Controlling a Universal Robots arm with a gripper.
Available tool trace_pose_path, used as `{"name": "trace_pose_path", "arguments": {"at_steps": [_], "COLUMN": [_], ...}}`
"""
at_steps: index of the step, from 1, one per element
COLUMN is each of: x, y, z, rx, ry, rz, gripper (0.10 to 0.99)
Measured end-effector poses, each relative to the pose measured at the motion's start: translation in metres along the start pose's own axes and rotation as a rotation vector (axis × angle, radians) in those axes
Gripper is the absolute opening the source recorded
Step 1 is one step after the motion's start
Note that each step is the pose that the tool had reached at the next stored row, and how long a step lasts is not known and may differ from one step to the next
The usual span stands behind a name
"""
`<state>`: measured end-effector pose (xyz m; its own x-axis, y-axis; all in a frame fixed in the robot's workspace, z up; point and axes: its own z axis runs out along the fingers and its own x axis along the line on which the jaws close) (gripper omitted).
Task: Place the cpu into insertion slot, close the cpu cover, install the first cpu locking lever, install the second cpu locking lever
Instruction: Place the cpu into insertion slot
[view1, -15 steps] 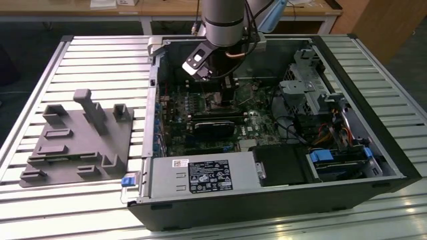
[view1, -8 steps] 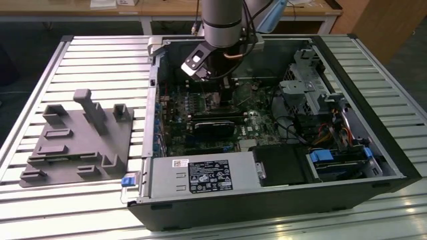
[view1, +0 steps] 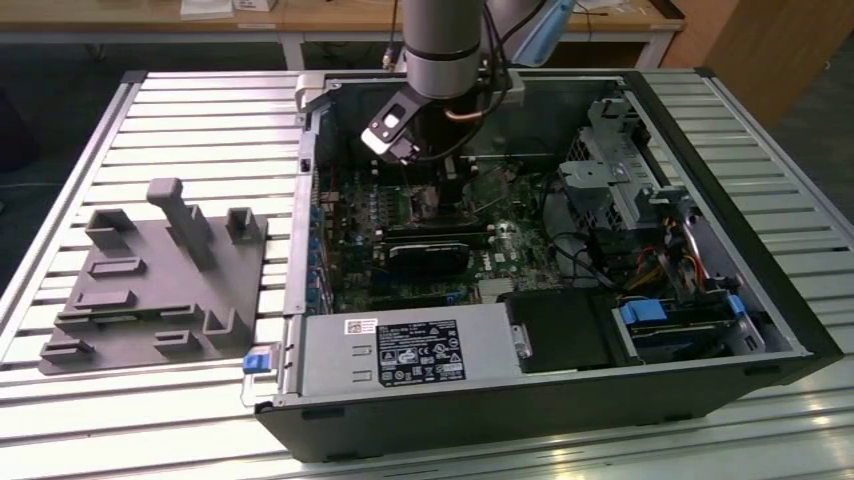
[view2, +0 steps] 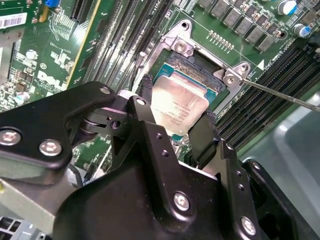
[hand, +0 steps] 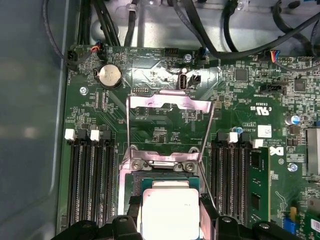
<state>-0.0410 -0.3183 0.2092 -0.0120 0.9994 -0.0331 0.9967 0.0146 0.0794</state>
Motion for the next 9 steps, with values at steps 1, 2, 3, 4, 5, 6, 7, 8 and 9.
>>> {"name": "trace_pose_path", "arguments": {"at_steps": [1,2,3,4,5,6,7,8,9], "x": [0.0002,0.0004,0.0006,0.0008,0.0009,0.0012,0.0016,0.0020,0.0023], "y": [-0.0003,-0.0006,-0.0010,-0.0013,-0.0016,-0.0018,-0.0020,-0.0021,-0.0022], "z": [0.0010,0.0019,0.0034,0.0043,0.0051,0.0059,0.0066,0.0073,0.0080], "rx": [0.000,0.000,0.000,0.000,0.000,0.000,0.000,0.000,0.000], "ry": [0.0000,-0.0001,-0.0001,-0.0001,-0.0001,0.0000,0.0000,0.0002,0.0004], "rz": [0.000,0.000,0.000,0.001,0.001,0.001,0.001,0.001,0.001], "gripper": [0.541,0.541,0.541,0.541,0.541,0.541,0.541,0.541,0.541]}}
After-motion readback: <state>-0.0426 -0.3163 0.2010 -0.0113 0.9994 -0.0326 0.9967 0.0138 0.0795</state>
